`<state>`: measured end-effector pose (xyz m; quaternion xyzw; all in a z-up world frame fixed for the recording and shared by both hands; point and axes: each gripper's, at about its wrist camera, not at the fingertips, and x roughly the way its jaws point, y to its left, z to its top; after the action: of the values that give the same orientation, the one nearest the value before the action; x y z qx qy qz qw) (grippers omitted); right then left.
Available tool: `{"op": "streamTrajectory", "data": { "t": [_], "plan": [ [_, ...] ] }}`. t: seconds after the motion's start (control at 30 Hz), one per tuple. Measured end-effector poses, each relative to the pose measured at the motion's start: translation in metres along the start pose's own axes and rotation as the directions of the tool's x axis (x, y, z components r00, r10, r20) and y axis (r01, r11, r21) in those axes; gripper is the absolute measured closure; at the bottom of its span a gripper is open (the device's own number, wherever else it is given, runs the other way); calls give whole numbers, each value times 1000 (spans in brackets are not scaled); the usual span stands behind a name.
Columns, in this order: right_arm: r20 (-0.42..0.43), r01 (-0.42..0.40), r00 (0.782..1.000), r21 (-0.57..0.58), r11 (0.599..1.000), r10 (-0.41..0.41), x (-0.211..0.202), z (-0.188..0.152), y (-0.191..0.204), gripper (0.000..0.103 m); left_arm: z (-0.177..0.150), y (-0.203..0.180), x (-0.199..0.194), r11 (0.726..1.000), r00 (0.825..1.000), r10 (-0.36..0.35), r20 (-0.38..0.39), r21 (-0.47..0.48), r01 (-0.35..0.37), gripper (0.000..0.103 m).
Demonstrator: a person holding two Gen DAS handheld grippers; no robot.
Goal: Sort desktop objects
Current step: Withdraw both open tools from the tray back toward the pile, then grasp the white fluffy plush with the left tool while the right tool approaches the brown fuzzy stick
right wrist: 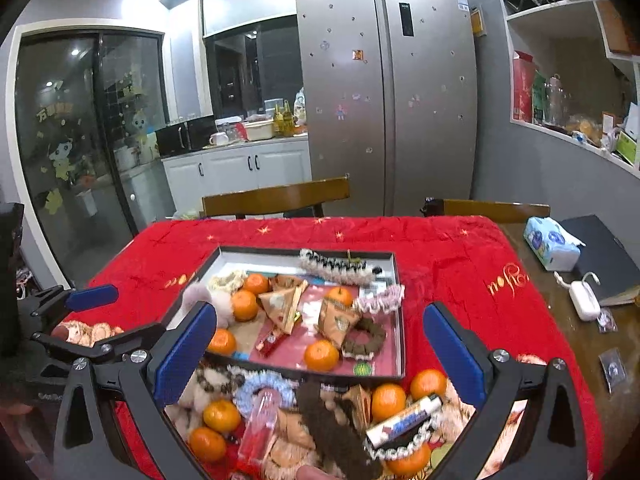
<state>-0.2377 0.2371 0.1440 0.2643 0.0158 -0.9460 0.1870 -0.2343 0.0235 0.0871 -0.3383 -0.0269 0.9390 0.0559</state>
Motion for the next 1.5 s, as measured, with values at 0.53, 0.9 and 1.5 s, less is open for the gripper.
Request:
{"op": "streamTrajectory", "data": {
  "t": [0.53,0.9,1.5],
  "plan": [
    [-83,-36,996,40,999,39,16,-37,-4,0,-48,2,23,999,996,-35,-80,-25,33,5],
    [-149,-53,987,67,996,63,35,-59,-14,0,-60,1,44,993,986,-121,-115,-18,120,5],
    [-284,-80,953,89,993,102,67,-83,-23,26,-71,15,77,993,980,-105,-169,-71,95,54]
  ]
}}
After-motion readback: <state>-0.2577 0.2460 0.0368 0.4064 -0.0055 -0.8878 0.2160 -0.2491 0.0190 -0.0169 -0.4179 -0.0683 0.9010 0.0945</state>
